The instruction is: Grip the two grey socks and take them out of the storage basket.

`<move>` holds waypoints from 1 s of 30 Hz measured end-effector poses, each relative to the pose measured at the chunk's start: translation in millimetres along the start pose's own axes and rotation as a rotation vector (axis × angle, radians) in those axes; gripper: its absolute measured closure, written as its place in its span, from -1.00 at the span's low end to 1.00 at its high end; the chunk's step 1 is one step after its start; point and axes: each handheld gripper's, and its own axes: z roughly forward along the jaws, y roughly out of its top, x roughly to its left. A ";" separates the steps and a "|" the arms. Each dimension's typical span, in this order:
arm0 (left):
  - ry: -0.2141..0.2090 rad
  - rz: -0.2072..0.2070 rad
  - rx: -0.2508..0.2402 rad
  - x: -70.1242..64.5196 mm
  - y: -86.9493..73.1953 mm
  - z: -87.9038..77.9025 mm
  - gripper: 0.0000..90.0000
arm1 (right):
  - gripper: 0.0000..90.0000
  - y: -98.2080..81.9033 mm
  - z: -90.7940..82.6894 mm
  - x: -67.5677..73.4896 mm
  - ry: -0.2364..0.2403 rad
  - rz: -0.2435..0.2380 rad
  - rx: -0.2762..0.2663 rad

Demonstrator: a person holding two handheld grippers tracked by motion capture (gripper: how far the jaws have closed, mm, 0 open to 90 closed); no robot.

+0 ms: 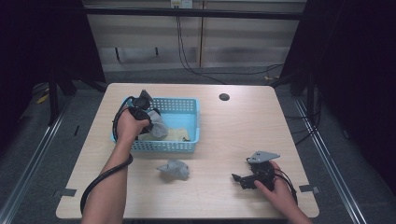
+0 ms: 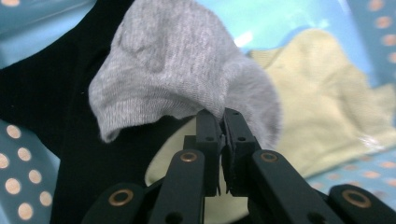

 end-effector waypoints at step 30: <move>-0.123 0.162 -0.019 -43.6 4.4 -78.1 0.92 | -0.76 0.1 0.1 0.2 -0.001 0.003 -0.001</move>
